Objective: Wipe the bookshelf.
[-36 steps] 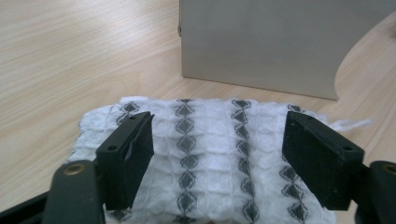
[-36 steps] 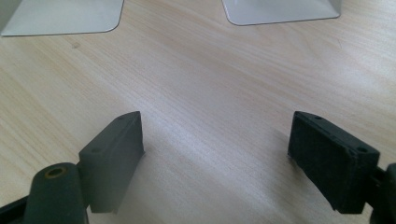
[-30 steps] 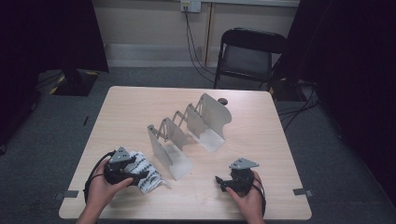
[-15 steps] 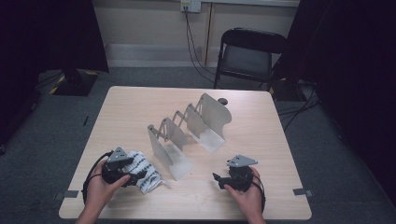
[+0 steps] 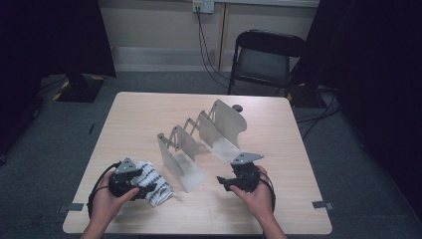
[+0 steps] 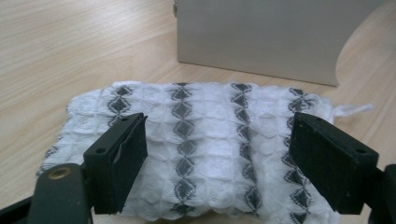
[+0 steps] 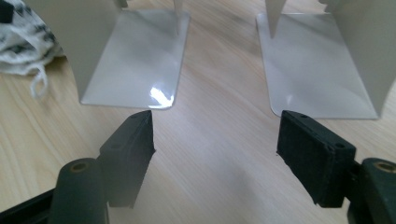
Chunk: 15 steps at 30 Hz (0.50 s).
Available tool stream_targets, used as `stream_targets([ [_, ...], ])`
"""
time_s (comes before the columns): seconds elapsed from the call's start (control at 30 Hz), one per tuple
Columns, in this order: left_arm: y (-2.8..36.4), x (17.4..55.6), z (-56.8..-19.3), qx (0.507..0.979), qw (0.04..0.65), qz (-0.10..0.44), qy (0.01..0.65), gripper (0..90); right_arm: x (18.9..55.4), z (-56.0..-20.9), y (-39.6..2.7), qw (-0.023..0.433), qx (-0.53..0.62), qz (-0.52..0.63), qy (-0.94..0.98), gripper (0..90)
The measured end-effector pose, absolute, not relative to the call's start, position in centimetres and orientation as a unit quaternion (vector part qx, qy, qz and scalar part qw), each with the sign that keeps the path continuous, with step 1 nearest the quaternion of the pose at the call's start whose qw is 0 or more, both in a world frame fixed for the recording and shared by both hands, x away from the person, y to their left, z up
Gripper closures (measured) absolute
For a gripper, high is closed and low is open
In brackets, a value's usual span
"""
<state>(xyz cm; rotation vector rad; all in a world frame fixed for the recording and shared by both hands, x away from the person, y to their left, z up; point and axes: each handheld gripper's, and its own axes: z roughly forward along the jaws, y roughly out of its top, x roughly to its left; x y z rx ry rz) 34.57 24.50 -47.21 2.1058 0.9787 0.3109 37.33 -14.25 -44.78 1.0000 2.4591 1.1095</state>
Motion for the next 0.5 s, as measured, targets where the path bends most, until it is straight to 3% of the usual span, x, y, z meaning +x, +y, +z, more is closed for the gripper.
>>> stream_targets([
  [0.5, 24.2, 34.6, -47.3, 0.829, 0.39, 0.117, 0.383, 19.1, 40.1, -41.8, -10.7, 0.12, 0.315, 0.379, 0.861, 34.0],
])
